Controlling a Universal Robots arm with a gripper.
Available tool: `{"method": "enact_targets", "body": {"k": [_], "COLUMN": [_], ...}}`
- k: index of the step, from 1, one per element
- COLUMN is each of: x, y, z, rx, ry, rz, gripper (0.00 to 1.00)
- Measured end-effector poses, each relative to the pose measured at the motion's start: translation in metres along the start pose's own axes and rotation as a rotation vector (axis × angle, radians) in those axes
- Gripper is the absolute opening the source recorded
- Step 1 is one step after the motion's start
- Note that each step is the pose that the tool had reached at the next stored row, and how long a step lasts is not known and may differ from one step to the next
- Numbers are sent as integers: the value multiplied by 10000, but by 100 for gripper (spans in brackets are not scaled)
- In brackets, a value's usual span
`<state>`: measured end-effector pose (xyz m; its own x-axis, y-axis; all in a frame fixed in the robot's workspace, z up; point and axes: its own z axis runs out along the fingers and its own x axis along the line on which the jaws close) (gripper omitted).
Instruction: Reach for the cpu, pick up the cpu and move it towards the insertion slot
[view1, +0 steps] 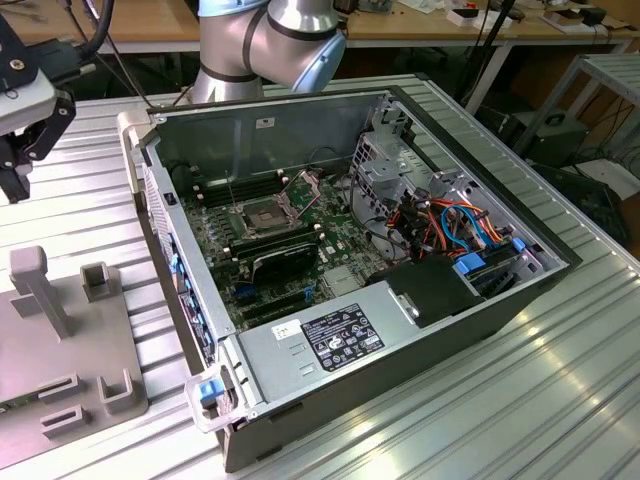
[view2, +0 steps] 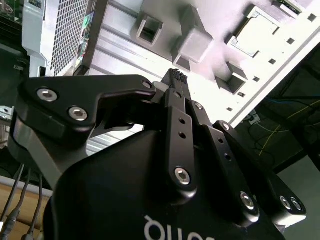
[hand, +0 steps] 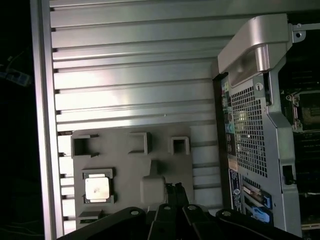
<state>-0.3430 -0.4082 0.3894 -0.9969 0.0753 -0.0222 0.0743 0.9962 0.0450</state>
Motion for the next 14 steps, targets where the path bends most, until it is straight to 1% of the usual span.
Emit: {"method": "enact_targets", "body": {"k": [3, 4, 11, 14], "x": [100, 113, 128, 170], "y": [-12, -14, -15, -18], "z": [1, 1, 0, -1], "rx": [-1, 0, 1, 1], "ry": [1, 2, 3, 3], "rz": [0, 0, 0, -2], "gripper": [11, 11, 11, 11]}}
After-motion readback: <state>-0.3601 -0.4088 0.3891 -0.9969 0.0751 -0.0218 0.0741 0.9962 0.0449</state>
